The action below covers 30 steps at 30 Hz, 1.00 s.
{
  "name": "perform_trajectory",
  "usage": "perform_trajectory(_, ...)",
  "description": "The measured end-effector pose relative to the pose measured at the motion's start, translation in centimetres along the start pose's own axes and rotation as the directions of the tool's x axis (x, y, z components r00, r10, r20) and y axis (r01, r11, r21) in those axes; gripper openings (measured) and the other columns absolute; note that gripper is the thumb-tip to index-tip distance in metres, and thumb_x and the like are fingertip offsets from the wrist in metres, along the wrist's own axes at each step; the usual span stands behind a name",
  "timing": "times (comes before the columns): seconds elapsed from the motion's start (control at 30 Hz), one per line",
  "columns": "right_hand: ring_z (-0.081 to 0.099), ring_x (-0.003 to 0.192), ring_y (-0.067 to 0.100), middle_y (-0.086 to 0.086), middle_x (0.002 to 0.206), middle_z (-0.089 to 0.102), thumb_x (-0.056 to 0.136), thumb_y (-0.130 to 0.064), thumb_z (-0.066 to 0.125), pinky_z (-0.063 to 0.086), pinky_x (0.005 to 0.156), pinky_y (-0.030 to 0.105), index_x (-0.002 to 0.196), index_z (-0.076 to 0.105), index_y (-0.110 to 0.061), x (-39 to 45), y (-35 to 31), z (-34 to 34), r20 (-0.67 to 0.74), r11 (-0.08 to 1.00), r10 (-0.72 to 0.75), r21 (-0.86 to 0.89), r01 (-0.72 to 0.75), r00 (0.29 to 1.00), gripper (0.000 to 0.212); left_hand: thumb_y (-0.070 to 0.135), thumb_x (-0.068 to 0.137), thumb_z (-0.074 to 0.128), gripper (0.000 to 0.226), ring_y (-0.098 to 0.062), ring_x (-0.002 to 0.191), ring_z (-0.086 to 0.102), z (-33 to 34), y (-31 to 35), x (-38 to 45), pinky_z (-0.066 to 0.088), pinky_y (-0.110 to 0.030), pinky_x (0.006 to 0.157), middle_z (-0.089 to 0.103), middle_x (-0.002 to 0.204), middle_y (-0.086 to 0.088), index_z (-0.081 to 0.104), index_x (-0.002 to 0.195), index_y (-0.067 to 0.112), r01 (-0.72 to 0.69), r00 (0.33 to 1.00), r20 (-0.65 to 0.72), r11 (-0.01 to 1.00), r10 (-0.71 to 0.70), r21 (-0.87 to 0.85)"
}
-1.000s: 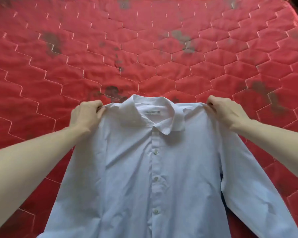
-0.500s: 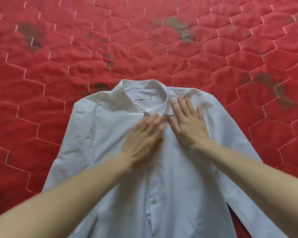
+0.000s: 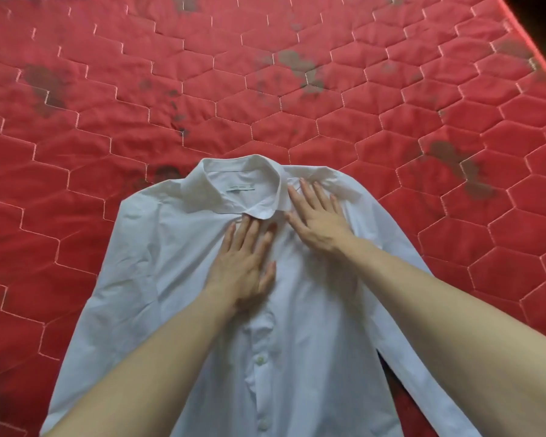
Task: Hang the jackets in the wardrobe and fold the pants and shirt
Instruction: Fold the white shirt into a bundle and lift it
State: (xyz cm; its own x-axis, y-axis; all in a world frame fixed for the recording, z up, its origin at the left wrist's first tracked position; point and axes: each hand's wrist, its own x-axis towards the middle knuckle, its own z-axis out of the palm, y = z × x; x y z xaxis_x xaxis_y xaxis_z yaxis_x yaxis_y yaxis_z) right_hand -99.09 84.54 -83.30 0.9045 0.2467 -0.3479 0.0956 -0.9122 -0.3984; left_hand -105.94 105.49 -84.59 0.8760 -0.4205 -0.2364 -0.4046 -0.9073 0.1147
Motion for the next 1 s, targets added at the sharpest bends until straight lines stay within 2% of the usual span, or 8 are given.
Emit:
perform_trajectory(0.13, 0.044, 0.146, 0.030, 0.009, 0.158, 0.049, 0.107, -0.008, 0.048, 0.032, 0.122, 0.046, 0.152, 0.050, -0.009, -6.6, 2.6, -1.8, -0.419, 0.965, 0.035, 0.251, 0.079, 0.907, 0.045, 0.043, 0.089, 0.023, 0.081, -0.039, 0.156, 0.025, -1.4, 2.5, 0.1, 0.013, -0.049, 0.130, 0.031, 0.166, -0.023, 0.035, 0.159, 0.004, 0.055, 0.998, -0.001, 0.998, -0.055, 0.001)
perform_trajectory(0.23, 0.054, 0.128, 0.035, 0.011, 0.142, 0.059, 0.102, -0.010, 0.058, 0.042, 0.108, 0.049, 0.144, 0.054, -0.009, -14.7, 7.6, -0.2, -0.549, 0.931, 0.357, 0.278, -0.238, 0.756, 0.043, 0.020, 0.092, 0.052, 0.059, -0.038, 0.143, 0.050, -1.5, 5.2, 0.8, 0.032, -0.048, 0.123, 0.052, 0.153, -0.022, 0.053, 0.146, -0.003, -0.042, 0.988, -0.149, 0.999, 0.038, -0.024)
perform_trajectory(0.33, 0.056, 0.109, 0.037, 0.012, 0.121, 0.061, 0.091, -0.031, 0.078, 0.047, 0.091, 0.052, 0.136, 0.057, -0.009, -21.3, 12.3, 1.3, -0.472, 0.838, 0.538, 0.214, -0.502, 0.698, 0.054, 0.024, 0.100, 0.034, 0.060, -0.033, 0.151, 0.040, -1.4, 8.6, 2.6, 0.024, -0.045, 0.128, 0.041, 0.163, -0.017, 0.043, 0.155, 0.001, -0.090, 0.987, -0.144, 0.987, 0.071, -0.131)
perform_trajectory(0.5, 0.052, 0.085, 0.014, -0.013, 0.090, 0.061, 0.095, -0.020, 0.074, 0.049, 0.080, 0.040, 0.098, 0.063, -0.024, -25.4, 17.3, 0.6, -0.333, 0.922, 0.335, 0.308, -0.234, 0.881, 0.012, 0.045, 0.107, 0.026, 0.066, -0.027, 0.162, 0.005, -0.7, 12.2, 6.1, 0.011, -0.052, 0.129, 0.005, 0.176, -0.003, 0.010, 0.168, 0.024, 0.063, 0.998, 0.006, 0.989, -0.062, -0.131)
perform_trajectory(0.63, 0.060, 0.061, 0.004, -0.017, 0.066, 0.064, 0.103, -0.022, 0.063, 0.042, 0.060, 0.016, 0.096, 0.059, -0.027, -23.8, 22.1, -4.5, -0.262, 0.845, 0.380, 0.489, -0.217, 0.887, 0.010, 0.065, 0.095, 0.000, 0.077, -0.032, 0.161, -0.014, -0.7, 12.1, 6.4, 0.008, -0.067, 0.122, -0.017, 0.175, 0.004, -0.009, 0.165, 0.035, 0.102, 0.985, 0.139, 0.995, -0.102, 0.008)
perform_trajectory(0.8, 0.062, 0.065, 0.018, -0.007, 0.061, 0.065, 0.093, -0.039, 0.074, 0.051, 0.070, 0.041, 0.088, 0.062, -0.030, -20.8, 28.7, -11.1, -0.257, 0.879, 0.440, 0.317, -0.355, 0.860, 0.016, 0.067, 0.094, 0.002, 0.083, -0.033, 0.162, -0.001, -2.2, 12.2, 7.0, 0.012, -0.061, 0.126, -0.002, 0.176, -0.005, 0.005, 0.167, 0.028, 0.084, 0.978, 0.184, 0.994, -0.095, 0.067)
perform_trajectory(0.9, 0.066, 0.077, 0.014, -0.013, 0.069, 0.069, 0.089, -0.062, 0.070, 0.051, 0.075, 0.040, 0.088, 0.065, -0.037, -21.8, 31.3, -11.5, -0.081, 0.856, 0.462, 0.299, -0.421, 0.883, 0.025, 0.054, 0.099, 0.012, 0.077, -0.032, 0.158, 0.021, -3.5, 13.2, 8.1, 0.019, -0.054, 0.125, 0.024, 0.170, -0.015, 0.028, 0.162, 0.012, 0.065, 0.997, 0.044, 0.998, -0.065, 0.009)
perform_trajectory(1.0, 0.063, 0.070, 0.010, -0.010, 0.075, 0.072, 0.085, -0.058, 0.078, 0.049, 0.071, 0.031, 0.086, 0.072, -0.030, -24.0, 32.7, -10.9, 0.114, 0.808, 0.377, 0.444, -0.387, 0.919, 0.028, 0.045, 0.108, 0.028, 0.067, -0.028, 0.161, 0.010, -3.4, 14.2, 10.1, 0.017, -0.054, 0.127, 0.012, 0.175, -0.010, 0.016, 0.167, 0.016, 0.048, 0.999, -0.001, 0.997, -0.048, -0.066)
